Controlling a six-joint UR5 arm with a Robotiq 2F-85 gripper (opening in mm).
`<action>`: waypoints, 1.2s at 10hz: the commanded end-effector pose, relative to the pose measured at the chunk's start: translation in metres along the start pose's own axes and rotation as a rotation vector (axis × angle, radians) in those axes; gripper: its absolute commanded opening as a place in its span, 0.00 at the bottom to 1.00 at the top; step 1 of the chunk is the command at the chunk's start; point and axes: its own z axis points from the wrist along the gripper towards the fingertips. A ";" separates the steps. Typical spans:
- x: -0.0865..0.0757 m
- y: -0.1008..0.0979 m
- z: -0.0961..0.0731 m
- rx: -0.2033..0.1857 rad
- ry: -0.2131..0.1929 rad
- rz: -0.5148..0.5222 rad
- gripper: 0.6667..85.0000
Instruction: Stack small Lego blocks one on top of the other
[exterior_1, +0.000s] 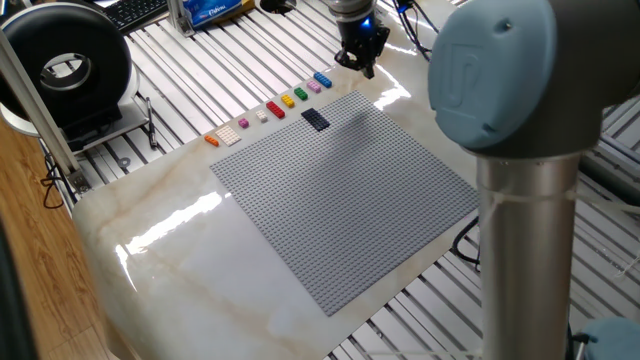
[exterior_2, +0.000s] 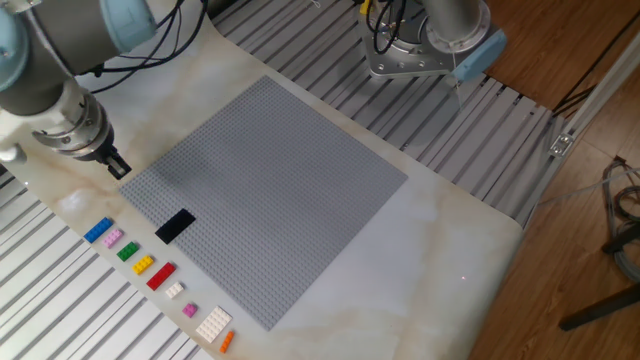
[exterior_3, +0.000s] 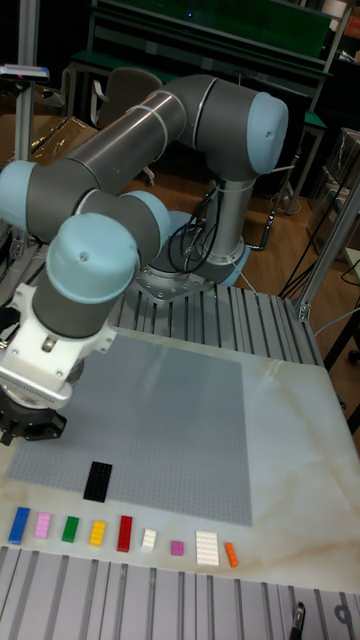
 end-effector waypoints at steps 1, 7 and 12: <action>-0.001 -0.001 0.010 -0.020 0.031 -0.013 0.00; -0.022 -0.003 0.006 0.001 -0.042 -0.029 0.00; -0.037 -0.002 0.008 -0.006 -0.095 -0.058 0.00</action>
